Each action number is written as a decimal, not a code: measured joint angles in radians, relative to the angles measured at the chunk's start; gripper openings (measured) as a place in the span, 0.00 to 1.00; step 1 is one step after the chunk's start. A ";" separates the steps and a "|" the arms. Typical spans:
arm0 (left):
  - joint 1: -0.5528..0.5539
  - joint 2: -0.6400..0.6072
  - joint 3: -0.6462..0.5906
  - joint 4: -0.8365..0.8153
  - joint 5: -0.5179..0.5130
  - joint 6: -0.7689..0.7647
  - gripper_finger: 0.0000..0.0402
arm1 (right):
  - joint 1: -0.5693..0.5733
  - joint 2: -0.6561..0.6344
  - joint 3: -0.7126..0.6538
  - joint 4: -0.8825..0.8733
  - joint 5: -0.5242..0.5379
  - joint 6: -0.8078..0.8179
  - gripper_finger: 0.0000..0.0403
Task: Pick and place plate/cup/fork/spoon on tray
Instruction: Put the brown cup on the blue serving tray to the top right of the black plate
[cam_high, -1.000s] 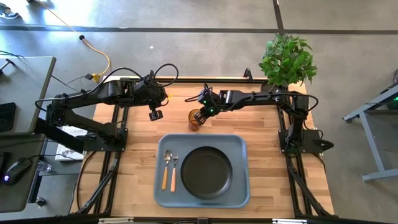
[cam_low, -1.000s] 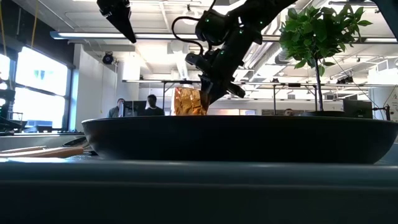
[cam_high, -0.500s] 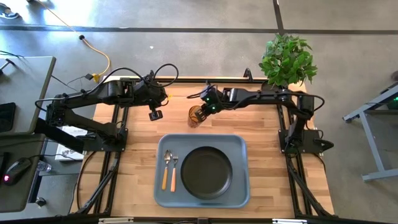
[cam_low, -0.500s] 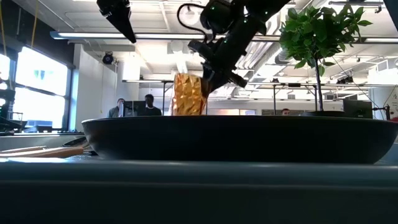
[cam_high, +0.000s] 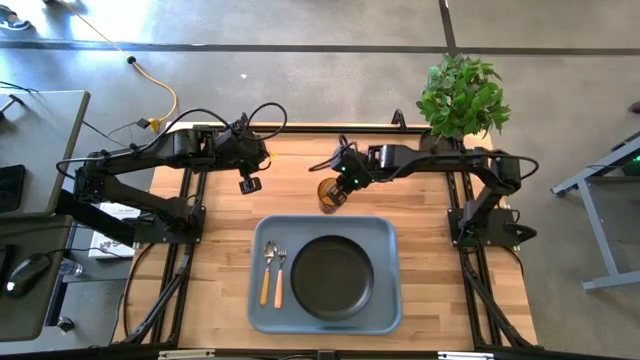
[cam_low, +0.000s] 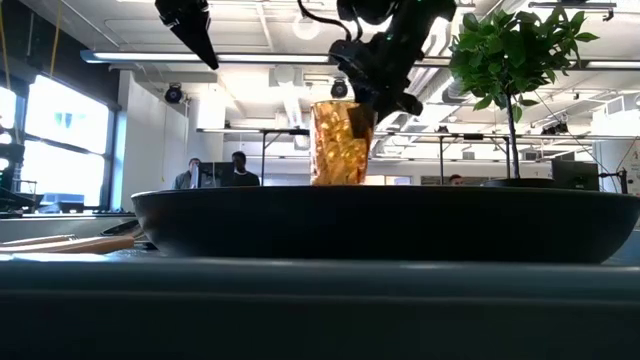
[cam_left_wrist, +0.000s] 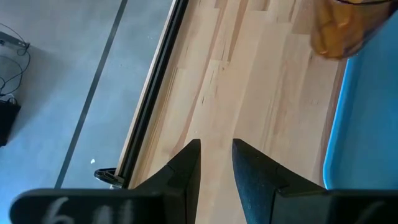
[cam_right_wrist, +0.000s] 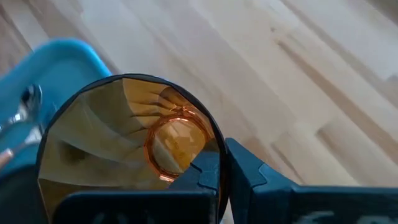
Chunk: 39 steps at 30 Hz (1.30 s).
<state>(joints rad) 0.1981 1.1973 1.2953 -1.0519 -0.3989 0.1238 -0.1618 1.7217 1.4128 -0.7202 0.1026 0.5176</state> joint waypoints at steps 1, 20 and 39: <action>0.000 0.000 0.000 0.000 0.000 0.000 0.21 | 0.008 -0.003 0.000 -0.013 0.001 -0.001 0.00; 0.000 0.000 0.000 -0.001 0.001 -0.004 0.21 | 0.178 -0.114 -0.001 -0.347 0.126 0.081 0.00; 0.000 0.000 0.000 -0.057 0.004 -0.035 0.21 | 0.364 -0.218 -0.150 -0.519 0.167 0.529 0.00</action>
<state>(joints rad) 0.1978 1.1969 1.2949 -1.1090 -0.3946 0.0887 0.2026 1.5033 1.2627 -1.2391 0.2701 1.0464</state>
